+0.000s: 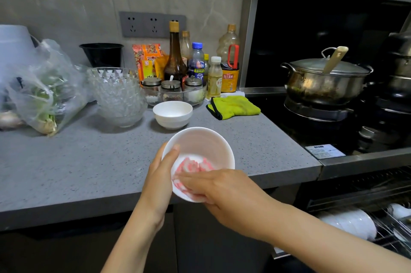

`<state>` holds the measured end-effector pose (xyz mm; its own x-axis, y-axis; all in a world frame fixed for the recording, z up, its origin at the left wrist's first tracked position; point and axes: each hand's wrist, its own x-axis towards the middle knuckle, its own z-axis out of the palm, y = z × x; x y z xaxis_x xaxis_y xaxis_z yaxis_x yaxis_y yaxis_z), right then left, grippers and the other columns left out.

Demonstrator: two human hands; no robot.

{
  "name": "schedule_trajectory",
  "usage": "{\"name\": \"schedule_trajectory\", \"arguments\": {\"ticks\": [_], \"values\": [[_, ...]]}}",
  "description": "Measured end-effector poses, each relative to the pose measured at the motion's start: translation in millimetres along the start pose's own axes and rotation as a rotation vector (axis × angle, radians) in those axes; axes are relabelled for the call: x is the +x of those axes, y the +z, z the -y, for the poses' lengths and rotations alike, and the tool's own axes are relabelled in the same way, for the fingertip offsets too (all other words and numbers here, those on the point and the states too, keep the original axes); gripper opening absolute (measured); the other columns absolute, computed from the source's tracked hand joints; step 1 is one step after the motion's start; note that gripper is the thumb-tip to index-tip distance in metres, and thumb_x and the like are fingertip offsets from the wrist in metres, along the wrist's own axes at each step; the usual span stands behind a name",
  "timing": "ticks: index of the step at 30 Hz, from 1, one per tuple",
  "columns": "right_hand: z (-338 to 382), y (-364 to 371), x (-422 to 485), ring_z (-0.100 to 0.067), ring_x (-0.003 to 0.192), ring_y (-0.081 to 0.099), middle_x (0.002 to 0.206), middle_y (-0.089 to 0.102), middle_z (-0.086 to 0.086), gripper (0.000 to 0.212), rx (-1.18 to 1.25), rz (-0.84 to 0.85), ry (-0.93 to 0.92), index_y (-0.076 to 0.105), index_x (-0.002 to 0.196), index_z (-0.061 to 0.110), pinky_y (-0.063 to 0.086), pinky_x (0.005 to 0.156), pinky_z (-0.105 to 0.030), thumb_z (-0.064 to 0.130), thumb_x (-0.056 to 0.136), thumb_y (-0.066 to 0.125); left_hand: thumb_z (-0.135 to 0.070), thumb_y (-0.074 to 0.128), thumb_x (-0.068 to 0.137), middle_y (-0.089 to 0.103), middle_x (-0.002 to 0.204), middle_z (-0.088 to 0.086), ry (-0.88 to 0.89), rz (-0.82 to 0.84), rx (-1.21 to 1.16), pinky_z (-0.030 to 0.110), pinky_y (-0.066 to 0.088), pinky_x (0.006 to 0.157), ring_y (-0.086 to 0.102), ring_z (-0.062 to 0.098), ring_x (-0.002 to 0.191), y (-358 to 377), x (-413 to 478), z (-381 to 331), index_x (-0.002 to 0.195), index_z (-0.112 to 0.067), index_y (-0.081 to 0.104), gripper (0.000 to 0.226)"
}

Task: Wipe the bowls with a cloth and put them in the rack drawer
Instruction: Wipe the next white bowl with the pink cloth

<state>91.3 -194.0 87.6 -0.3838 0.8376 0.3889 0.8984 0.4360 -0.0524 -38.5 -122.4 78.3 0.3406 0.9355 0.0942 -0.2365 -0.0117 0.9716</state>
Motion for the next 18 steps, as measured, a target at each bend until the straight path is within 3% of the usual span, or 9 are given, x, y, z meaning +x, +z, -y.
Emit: {"name": "schedule_trajectory", "arguments": {"ticks": [2,5,6,8,9,11,14,17,18], "values": [[-10.1,4.8,2.2,-0.020,0.121,0.057,0.128,0.064,0.000,0.052,-0.115,-0.035,-0.092,0.064,0.122,0.016,0.047,0.098,-0.038,0.007,0.071,0.071,-0.030,0.044,0.097,0.074,0.098,-0.004,0.017,0.016,0.018,0.014,0.052,0.065,0.070,0.006,0.088,-0.9,1.8,-0.8,0.111,-0.024,0.064,0.025],[-19.0,7.4,4.0,-0.023,0.115,0.062,0.123,0.066,-0.005,0.048,-0.338,-0.050,-0.050,0.069,0.117,0.012,0.045,0.100,-0.034,0.036,0.079,0.051,-0.030,0.044,0.098,0.073,0.100,-0.007,0.050,0.032,0.048,0.013,0.049,0.067,0.068,0.002,0.089,-2.2,3.1,-1.4,0.111,-0.028,0.063,0.023],[-17.9,7.4,3.7,-0.023,0.112,0.064,0.121,0.067,-0.007,0.050,-0.372,-0.044,-0.022,0.070,0.115,0.010,0.046,0.098,-0.032,0.040,0.077,0.057,-0.030,0.044,0.098,0.073,0.101,-0.007,0.054,0.035,0.054,0.013,0.049,0.066,0.068,0.003,0.089,-2.3,3.5,-1.7,0.111,-0.028,0.063,0.023],[-17.1,12.6,1.3,-0.022,0.101,0.069,0.113,0.071,-0.008,0.051,-0.443,-0.062,-0.023,0.073,0.108,0.010,0.052,0.089,-0.030,0.034,0.063,0.080,-0.030,0.044,0.098,0.073,0.103,-0.004,0.049,0.035,0.061,0.014,0.050,0.066,0.069,0.007,0.091,-2.8,3.2,-2.0,0.114,-0.026,0.063,0.025],[-17.8,15.2,-0.1,-0.020,0.094,0.070,0.108,0.072,-0.007,0.046,-0.463,-0.077,-0.040,0.074,0.103,0.012,0.054,0.082,-0.029,0.028,0.061,0.082,-0.030,0.044,0.098,0.073,0.104,-0.003,0.044,0.038,0.066,0.015,0.050,0.067,0.068,0.009,0.094,-3.9,3.6,-0.9,0.116,-0.024,0.063,0.027],[-18.7,16.7,-1.6,-0.016,0.084,0.070,0.099,0.073,-0.002,0.020,-0.463,-0.138,-0.103,0.074,0.094,0.016,0.055,0.071,-0.027,0.021,0.075,0.070,-0.034,0.043,0.097,0.072,0.108,-0.001,0.034,0.068,0.071,0.017,0.049,0.070,0.068,0.011,0.097,-4.4,2.2,-2.5,0.119,-0.022,0.063,0.032],[-17.5,2.1,-3.4,-0.018,0.071,0.069,0.084,0.073,0.002,0.028,-0.321,-0.185,-0.110,0.072,0.083,0.019,0.054,0.053,-0.030,0.020,0.089,0.044,-0.054,0.039,0.089,0.073,0.108,-0.002,0.022,0.150,0.075,0.026,0.051,0.080,0.069,0.010,0.097,-3.5,1.5,-10.3,0.118,-0.028,0.064,0.047],[-12.9,-21.5,-4.3,-0.020,0.047,0.052,0.062,0.061,0.004,0.002,-0.128,-0.267,-0.032,0.060,0.081,0.025,0.042,0.037,-0.023,0.024,0.083,0.061,-0.071,0.022,0.083,0.073,0.109,0.001,-0.021,0.280,0.048,0.041,0.054,0.082,0.069,0.016,0.101,-1.3,6.2,-19.4,0.118,-0.036,0.063,0.064],[-11.4,-29.5,-4.8,-0.017,0.047,0.047,0.059,0.058,0.005,0.009,-0.024,-0.263,0.038,0.060,0.077,0.025,0.041,0.038,-0.024,0.031,0.080,0.066,-0.074,0.018,0.083,0.071,0.113,0.002,-0.043,0.329,0.014,0.043,0.054,0.083,0.068,0.018,0.104,0.9,8.2,-19.8,0.123,-0.036,0.059,0.069]]}}
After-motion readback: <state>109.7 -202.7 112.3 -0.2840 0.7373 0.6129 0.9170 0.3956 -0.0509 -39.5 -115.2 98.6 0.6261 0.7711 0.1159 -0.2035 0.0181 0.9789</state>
